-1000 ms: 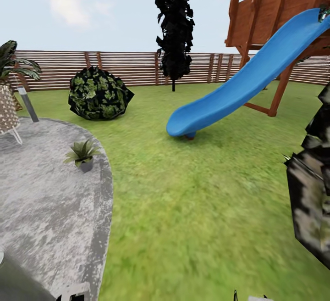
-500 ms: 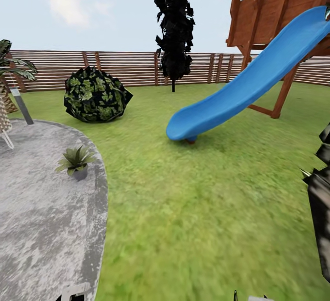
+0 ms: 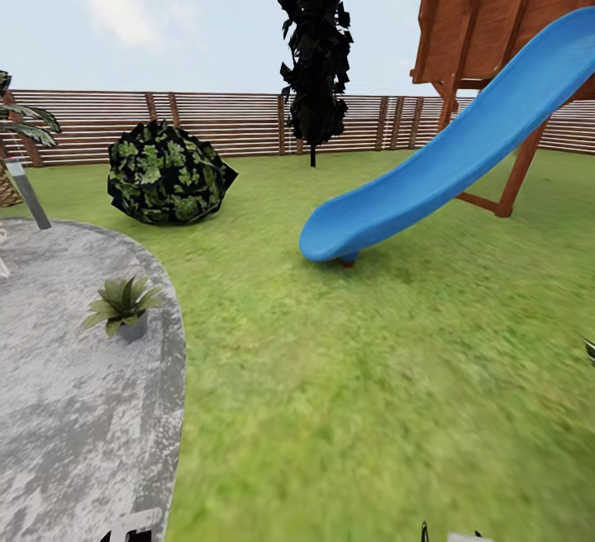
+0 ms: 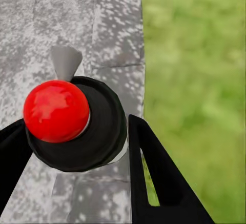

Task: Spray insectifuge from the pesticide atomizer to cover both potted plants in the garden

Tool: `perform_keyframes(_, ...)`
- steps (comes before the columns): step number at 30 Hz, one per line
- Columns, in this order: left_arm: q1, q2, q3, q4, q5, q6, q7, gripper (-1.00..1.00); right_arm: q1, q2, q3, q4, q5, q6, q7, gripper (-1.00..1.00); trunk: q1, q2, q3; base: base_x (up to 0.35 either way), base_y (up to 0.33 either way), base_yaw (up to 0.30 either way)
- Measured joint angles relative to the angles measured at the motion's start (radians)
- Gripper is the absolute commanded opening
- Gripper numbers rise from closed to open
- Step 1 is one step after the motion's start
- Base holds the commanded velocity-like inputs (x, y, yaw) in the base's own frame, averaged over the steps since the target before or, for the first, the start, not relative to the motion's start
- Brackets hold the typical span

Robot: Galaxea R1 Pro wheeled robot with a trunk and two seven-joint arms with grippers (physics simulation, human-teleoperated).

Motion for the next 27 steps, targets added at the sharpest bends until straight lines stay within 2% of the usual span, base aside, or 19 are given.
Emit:
perform_keyframes(17,0.000,0.000,0.000,0.004,0.000,0.000,0.001,-1.00,0.000,0.001,0.000,0.000,-0.001,0.000,-0.001,1.00,0.000,0.000,0.000,0.341,0.000,0.007)
perform_keyframes(27,0.000,0.000,0.000,0.004,0.000,0.000,0.001,-1.00,0.000,0.002,0.000,0.000,-0.001,0.000,-0.001,1.00,0.000,0.000,0.000,0.342,0.000,0.223)
